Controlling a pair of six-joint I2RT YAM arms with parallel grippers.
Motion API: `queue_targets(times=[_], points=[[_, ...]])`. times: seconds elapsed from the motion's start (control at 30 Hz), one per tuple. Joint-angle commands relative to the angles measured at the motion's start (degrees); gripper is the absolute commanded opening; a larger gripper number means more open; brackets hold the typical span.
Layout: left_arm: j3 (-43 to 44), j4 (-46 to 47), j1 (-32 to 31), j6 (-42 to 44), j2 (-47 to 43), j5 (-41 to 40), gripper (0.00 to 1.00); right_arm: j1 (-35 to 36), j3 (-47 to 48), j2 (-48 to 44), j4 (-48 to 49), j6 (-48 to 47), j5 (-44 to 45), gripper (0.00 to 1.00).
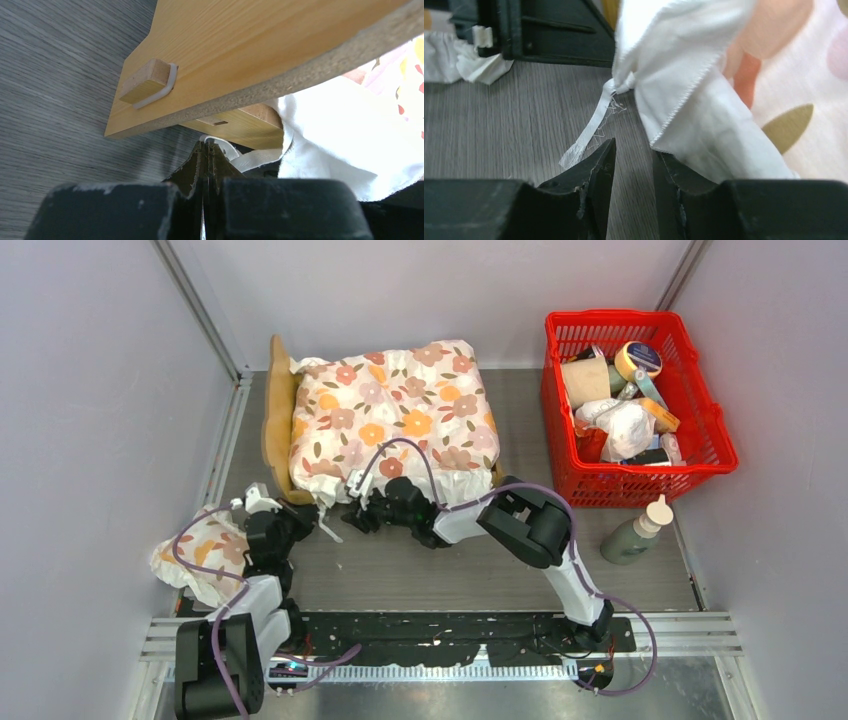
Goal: Set up the pet bed
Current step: Tie the ropes to the bed frame.
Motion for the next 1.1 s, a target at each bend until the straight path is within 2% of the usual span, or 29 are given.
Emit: queue_targets(times=[0.0,0.2,0.3,0.4,0.5,0.6,0.8,1.07], points=[[1.8,4.7,0.4,0.4,0.8,1.4,0.00,0.1,-0.2,-5.4,-0.3,-15.1,-5.9,0.40],[1.9,5.0,0.5,0.4,0.9,2.0,0.00,0.2,0.5,-6.2,-1.5,-18.5,-15.5,0.38],[1.9,5.0,0.5,0.4,1.1,2.1,0.00,0.9,0.0,-7.7,-3.4,-21.3,-16.3,0.38],[1.8,5.2,0.5,0.3,1.1,2.1,0.00,1.1,1.5,-9.7,-10.5,-25.2,-19.0,0.39],[1.6,5.3,0.5,0.1,0.9,2.2,0.00,1.8,3.7,-11.1,-18.5,-33.0,-20.3,0.40],[1.7,5.1,0.5,0.3,0.8,2.3,0.00,2.0,4.6,-10.4,-22.8,-42.9,-19.1,0.40],[1.7,5.2,0.5,0.0,1.1,2.2,0.00,2.1,6.3,-7.8,-22.1,-53.4,-11.5,0.39],[1.8,6.0,0.5,-0.4,2.2,3.0,0.00,1.6,10.6,-1.6,-19.5,-60.4,-8.0,0.40]])
